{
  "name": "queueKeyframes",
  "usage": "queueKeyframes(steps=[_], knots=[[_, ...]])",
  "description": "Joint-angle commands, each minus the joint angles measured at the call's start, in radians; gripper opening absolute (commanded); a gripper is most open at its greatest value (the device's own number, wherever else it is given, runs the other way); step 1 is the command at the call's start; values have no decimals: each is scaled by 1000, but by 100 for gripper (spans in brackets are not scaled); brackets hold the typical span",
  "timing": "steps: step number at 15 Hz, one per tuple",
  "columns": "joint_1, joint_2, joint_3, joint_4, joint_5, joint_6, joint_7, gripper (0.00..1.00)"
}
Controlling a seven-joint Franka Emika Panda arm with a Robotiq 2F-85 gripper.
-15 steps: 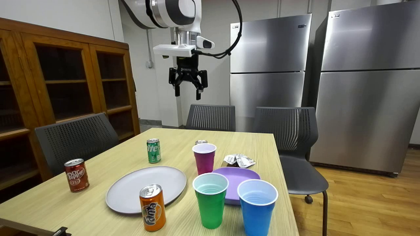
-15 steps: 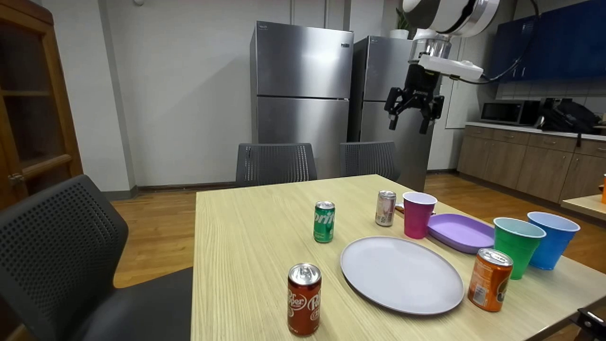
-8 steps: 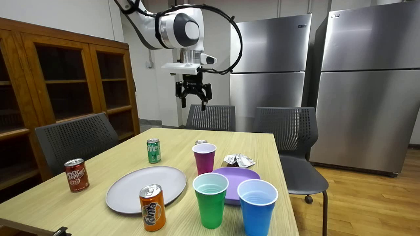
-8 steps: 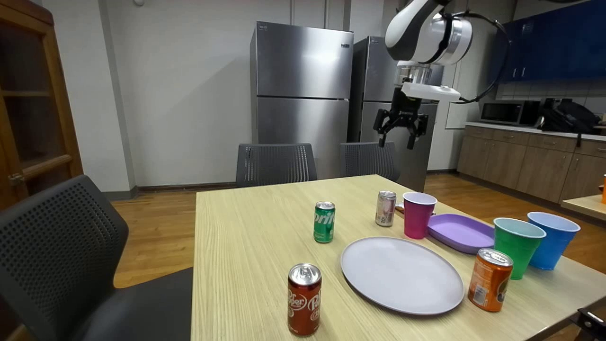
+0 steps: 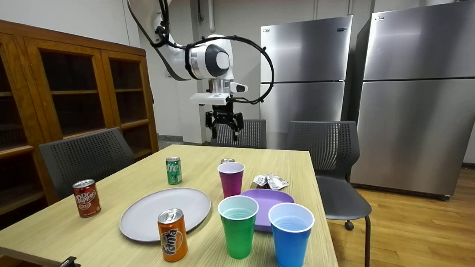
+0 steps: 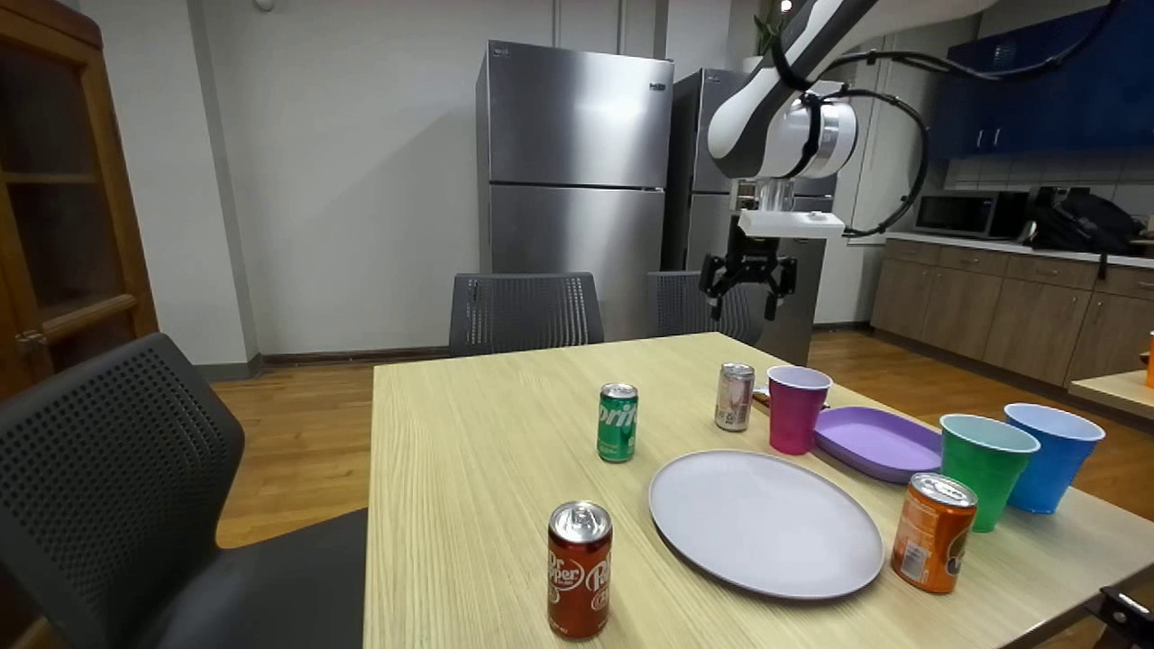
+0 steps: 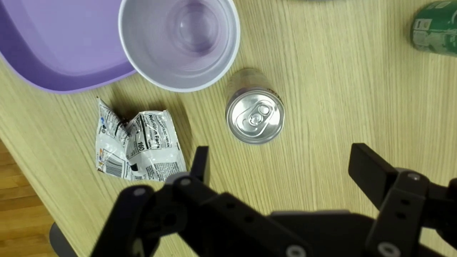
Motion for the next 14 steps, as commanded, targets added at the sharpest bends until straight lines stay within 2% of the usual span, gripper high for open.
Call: queueKeyframes(steps=[1, 7, 14], knots=[[-7, 92, 9, 99, -28, -11, 68, 100], [-8, 193, 8, 184, -21, -31, 111, 100], [-7, 246, -1, 204, -27, -37, 125, 100]])
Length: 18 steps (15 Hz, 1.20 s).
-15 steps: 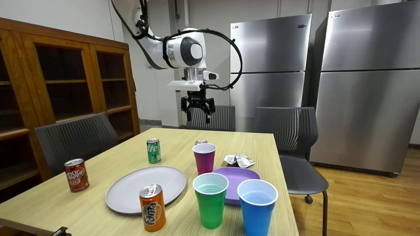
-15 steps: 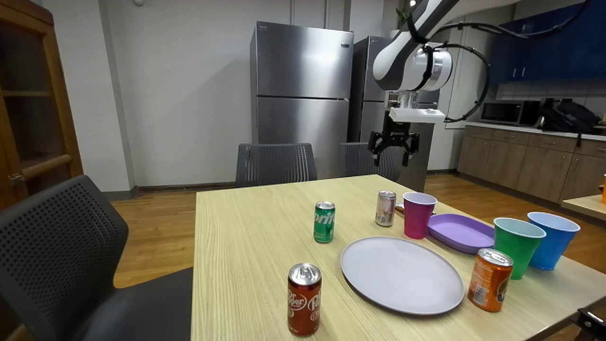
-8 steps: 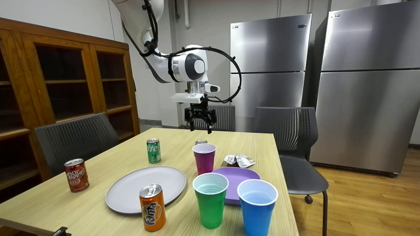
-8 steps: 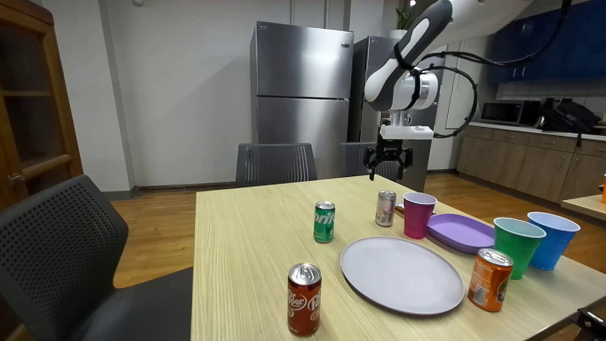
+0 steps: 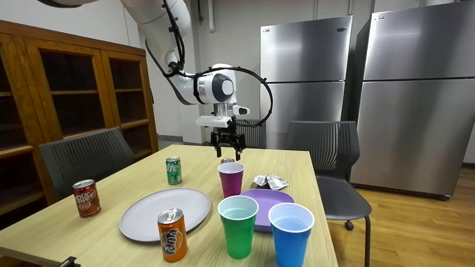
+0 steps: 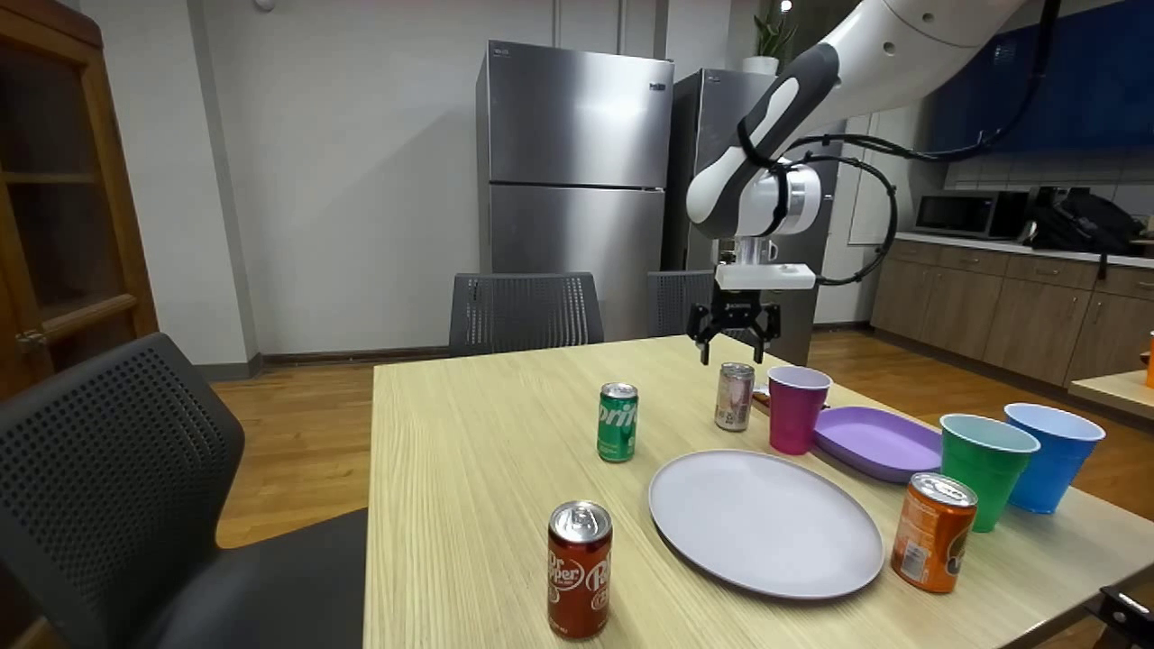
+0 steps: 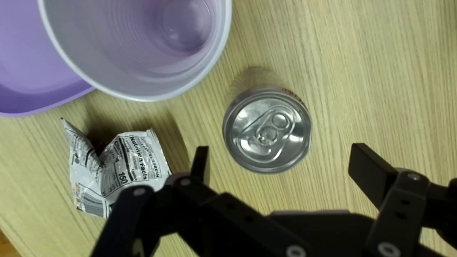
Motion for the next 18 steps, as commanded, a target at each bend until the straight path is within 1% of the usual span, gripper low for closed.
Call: queueKeyframes(steps=[1, 13, 14, 15, 17, 18], knots=[[-7, 30, 1, 40, -23, -33, 34, 100], [-8, 46, -2, 28, -20, -38, 32, 100], [-9, 45, -2, 27, -19, -37, 31, 75], [-9, 44, -1, 25, -18, -37, 31, 74], [-9, 39, -2, 19, -19, -35, 31, 56], [-8, 37, -2, 16, -19, -33, 31, 49]])
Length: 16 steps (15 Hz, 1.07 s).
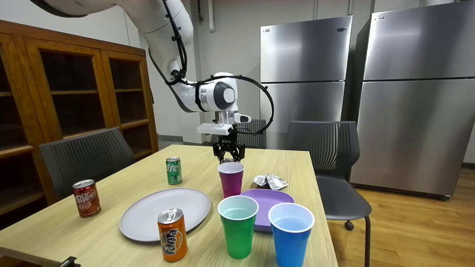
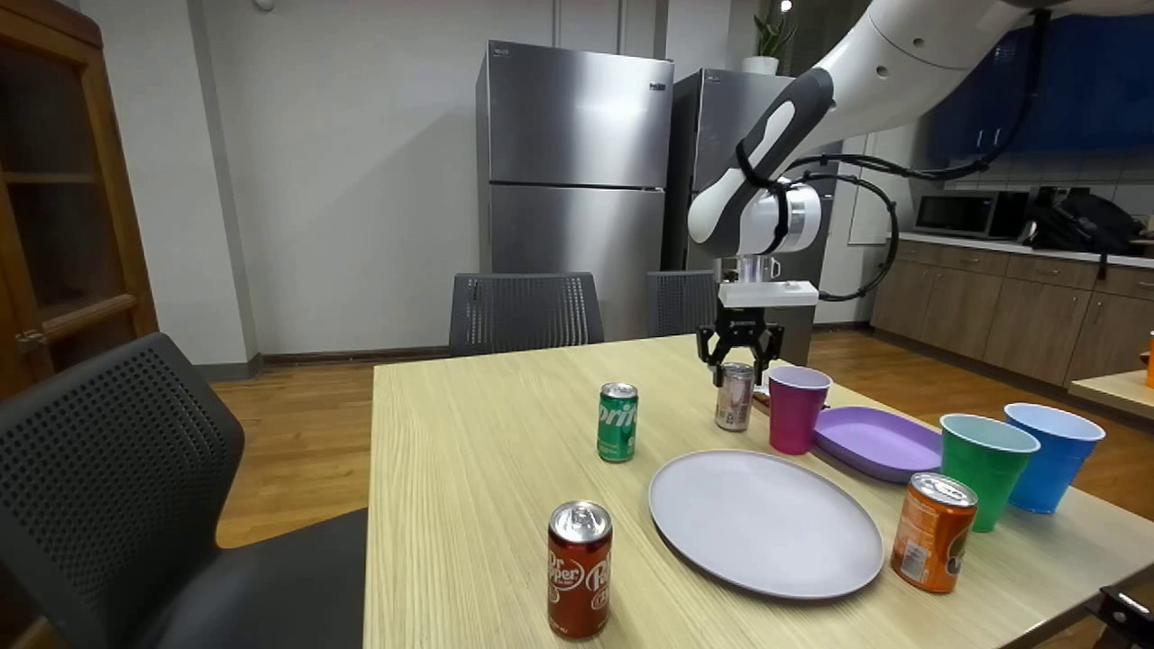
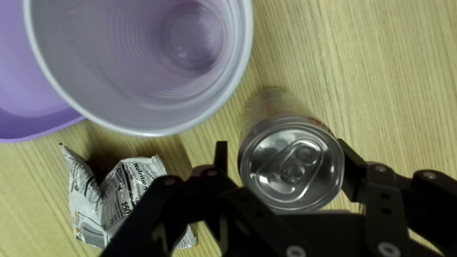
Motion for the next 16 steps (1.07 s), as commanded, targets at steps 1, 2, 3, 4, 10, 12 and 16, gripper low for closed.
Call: queueKeyframes(steps=[1, 2, 3, 4, 10, 12, 16], knots=[[-7, -5, 6, 13, -20, -28, 27, 40], [-7, -8, 5, 11, -20, -26, 28, 38], [-7, -12, 5, 7, -20, -24, 29, 38], [-6, -15, 5, 2, -20, -20, 29, 38], [-7, -38, 9, -13, -15, -12, 26, 38], [-4, -49, 9, -24, -16, -4, 26, 38], [-1, -72, 7, -34, -15, 9, 33, 38]])
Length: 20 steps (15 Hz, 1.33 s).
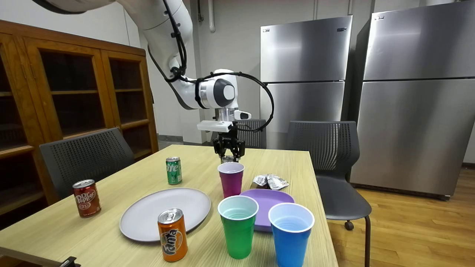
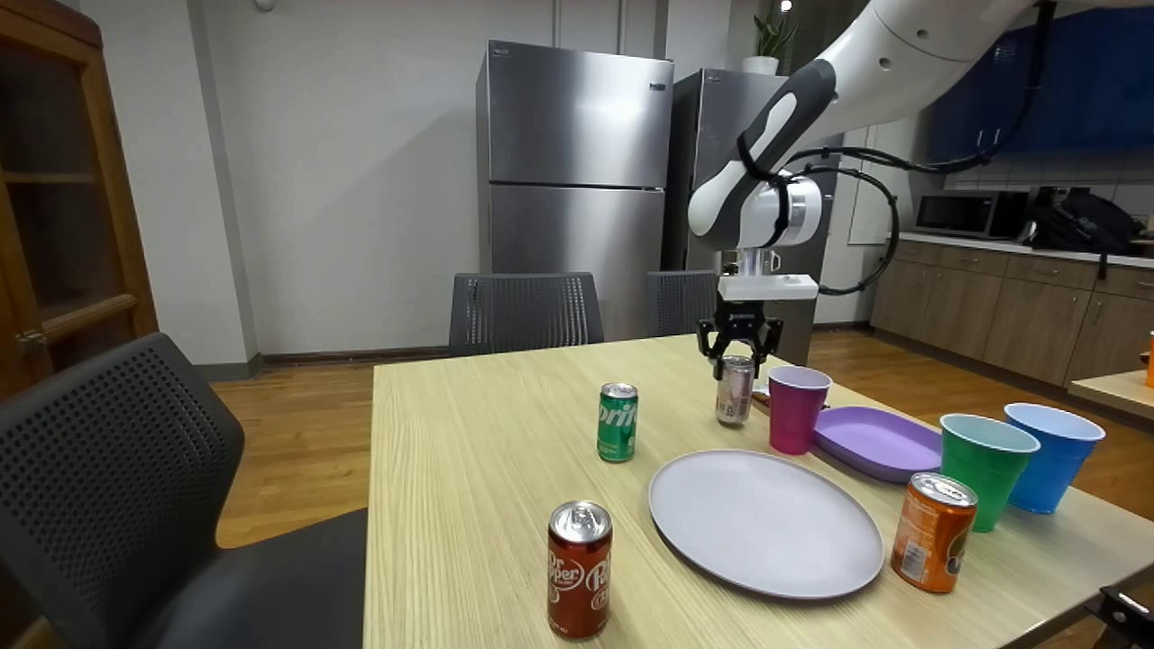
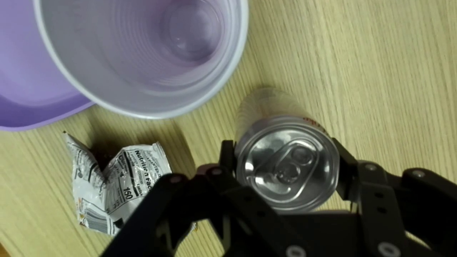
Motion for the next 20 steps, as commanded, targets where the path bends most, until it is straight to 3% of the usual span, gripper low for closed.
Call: queueKeyframes(steps=[1, 20], knots=[[-3, -61, 7, -33, -14, 5, 35, 38], [-66, -148, -62, -96, -15, 49, 104, 38]])
